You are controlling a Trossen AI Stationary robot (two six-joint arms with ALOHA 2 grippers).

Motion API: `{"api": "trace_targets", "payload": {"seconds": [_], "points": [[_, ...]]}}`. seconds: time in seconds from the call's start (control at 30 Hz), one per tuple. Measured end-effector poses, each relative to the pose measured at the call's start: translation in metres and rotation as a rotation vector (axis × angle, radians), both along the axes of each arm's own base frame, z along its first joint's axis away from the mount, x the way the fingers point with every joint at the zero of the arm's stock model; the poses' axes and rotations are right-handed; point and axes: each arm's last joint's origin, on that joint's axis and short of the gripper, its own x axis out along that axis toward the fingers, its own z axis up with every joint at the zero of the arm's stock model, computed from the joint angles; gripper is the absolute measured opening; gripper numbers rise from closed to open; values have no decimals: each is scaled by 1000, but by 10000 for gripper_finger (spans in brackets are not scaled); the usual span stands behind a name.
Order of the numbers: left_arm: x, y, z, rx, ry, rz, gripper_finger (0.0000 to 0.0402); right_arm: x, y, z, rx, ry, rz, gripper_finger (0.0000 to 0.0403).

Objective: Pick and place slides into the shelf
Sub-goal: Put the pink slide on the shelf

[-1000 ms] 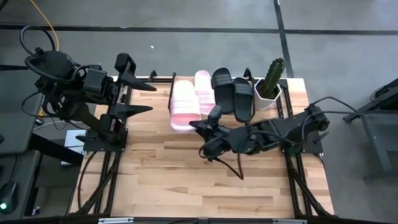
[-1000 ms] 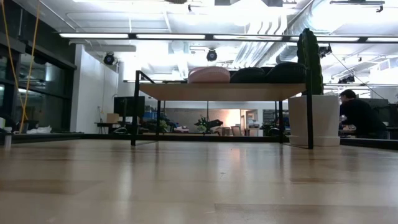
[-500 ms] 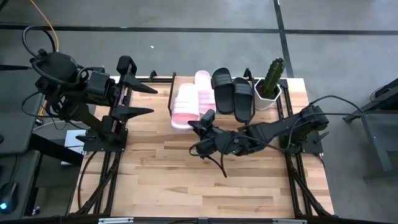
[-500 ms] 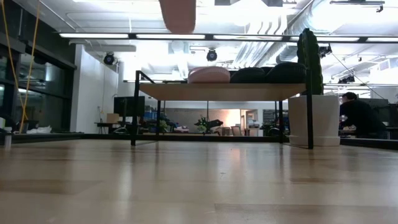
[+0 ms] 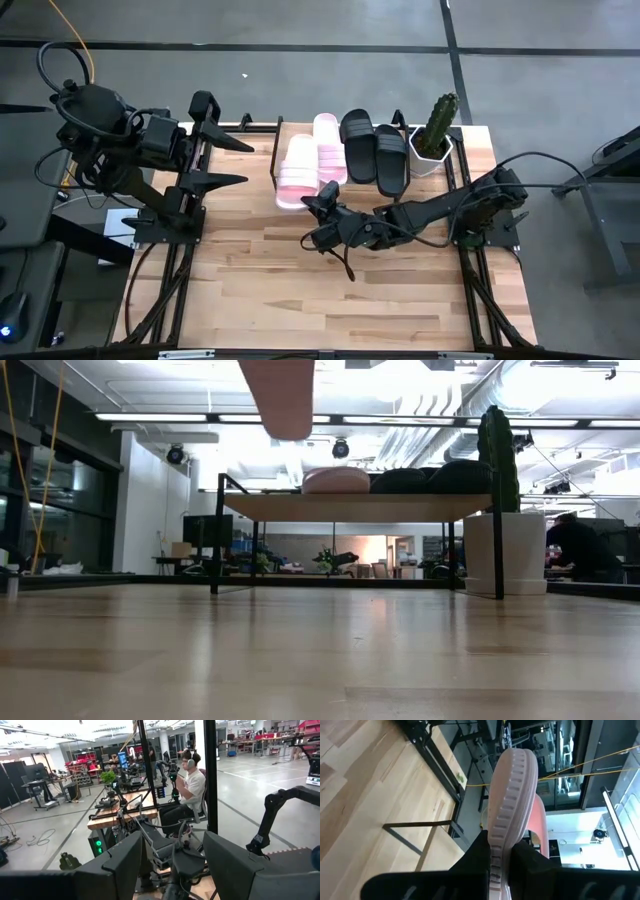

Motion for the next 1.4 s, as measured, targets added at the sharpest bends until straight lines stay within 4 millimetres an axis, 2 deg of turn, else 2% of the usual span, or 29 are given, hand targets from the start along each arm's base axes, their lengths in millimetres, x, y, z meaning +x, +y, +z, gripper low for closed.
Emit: {"api": "trace_targets", "payload": {"seconds": [0.2, 0.37, 0.9, 1.4], "points": [[0, 0, 0, -1, 1, 0, 200, 4, -8, -17, -18, 2, 5, 5], [0, 0, 0, -1, 2, 0, 200, 8, -24, -21, -10, 4, -5, 5], [0, 0, -3, -15, 35, 0, 200, 20, -82, -20, 46, -16, -8, 5], [0, 0, -4, -15, 38, 0, 200, 22, -119, -20, 125, -40, 5, 5]]}}
